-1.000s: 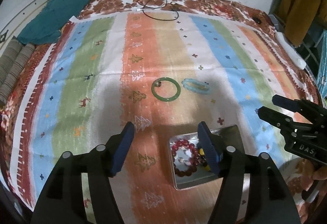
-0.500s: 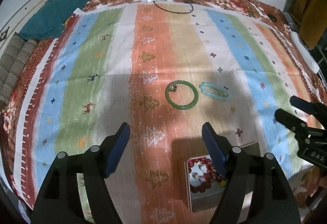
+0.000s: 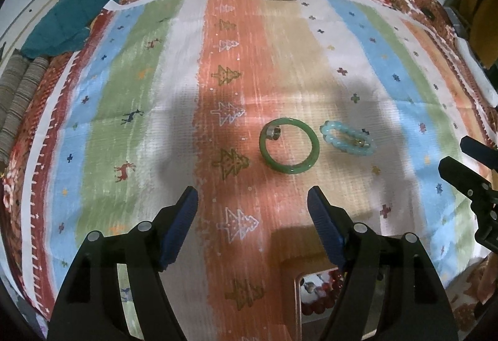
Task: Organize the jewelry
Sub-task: 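Move both open tools toward the green jade bangle and light blue bracelet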
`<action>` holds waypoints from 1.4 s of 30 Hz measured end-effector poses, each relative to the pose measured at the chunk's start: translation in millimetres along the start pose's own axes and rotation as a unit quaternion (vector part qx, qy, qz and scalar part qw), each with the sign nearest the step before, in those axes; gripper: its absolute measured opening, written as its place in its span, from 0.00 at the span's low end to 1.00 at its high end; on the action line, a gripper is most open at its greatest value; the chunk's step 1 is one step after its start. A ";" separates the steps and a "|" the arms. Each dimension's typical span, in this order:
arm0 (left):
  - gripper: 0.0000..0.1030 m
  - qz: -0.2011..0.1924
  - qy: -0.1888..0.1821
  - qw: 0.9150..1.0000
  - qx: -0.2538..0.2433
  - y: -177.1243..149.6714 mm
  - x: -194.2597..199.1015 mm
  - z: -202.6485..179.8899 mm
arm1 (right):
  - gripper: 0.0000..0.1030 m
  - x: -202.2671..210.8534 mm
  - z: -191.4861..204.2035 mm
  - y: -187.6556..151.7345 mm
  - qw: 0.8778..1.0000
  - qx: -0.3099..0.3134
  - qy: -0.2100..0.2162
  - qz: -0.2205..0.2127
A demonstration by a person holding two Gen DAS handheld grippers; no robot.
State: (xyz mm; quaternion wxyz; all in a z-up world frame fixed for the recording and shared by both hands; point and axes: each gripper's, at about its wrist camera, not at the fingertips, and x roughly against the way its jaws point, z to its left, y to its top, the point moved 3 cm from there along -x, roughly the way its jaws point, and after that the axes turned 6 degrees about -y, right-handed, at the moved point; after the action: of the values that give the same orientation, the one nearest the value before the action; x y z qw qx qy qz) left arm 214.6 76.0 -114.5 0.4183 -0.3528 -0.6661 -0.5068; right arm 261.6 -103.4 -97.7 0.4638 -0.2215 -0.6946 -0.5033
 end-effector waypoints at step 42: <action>0.68 0.056 0.009 0.998 -0.026 31.5 -82.2 6.7 | 0.71 -99.6 8.7 31.5 0.997 0.016 -0.017 0.069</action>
State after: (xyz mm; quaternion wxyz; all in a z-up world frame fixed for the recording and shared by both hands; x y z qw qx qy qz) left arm 274.4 86.2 -178.6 0.4426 -0.3957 -0.6278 -0.5034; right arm 329.3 -67.2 -169.1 0.4886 -0.2700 -0.6937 -0.4552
